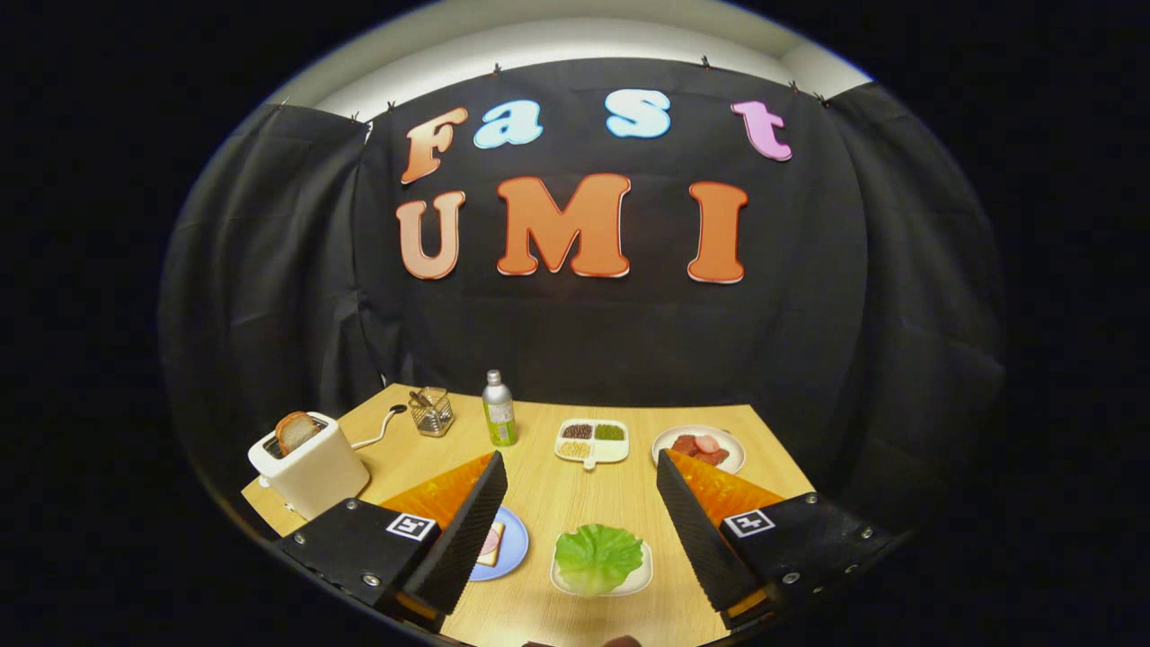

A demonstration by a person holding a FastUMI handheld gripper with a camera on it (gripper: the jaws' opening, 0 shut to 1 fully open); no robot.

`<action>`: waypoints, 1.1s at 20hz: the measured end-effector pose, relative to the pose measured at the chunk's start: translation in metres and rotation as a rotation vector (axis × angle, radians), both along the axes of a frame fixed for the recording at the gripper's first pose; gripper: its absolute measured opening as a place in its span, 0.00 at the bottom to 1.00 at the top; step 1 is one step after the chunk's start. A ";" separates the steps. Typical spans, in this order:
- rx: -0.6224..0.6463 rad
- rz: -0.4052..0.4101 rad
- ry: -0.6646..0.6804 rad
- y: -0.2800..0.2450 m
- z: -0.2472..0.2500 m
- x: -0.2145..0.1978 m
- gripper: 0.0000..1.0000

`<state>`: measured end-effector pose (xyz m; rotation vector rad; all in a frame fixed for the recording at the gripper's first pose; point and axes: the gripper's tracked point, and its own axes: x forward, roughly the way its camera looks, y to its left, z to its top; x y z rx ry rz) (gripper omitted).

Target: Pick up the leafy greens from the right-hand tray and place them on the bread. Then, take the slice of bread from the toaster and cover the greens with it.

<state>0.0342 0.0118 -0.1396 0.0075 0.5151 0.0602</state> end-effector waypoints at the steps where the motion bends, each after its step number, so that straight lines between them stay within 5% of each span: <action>1: 0.015 0.004 0.039 0.003 -0.009 0.000 1.00; 22: -0.011 0.049 0.680 -0.006 -0.195 -0.030 0.98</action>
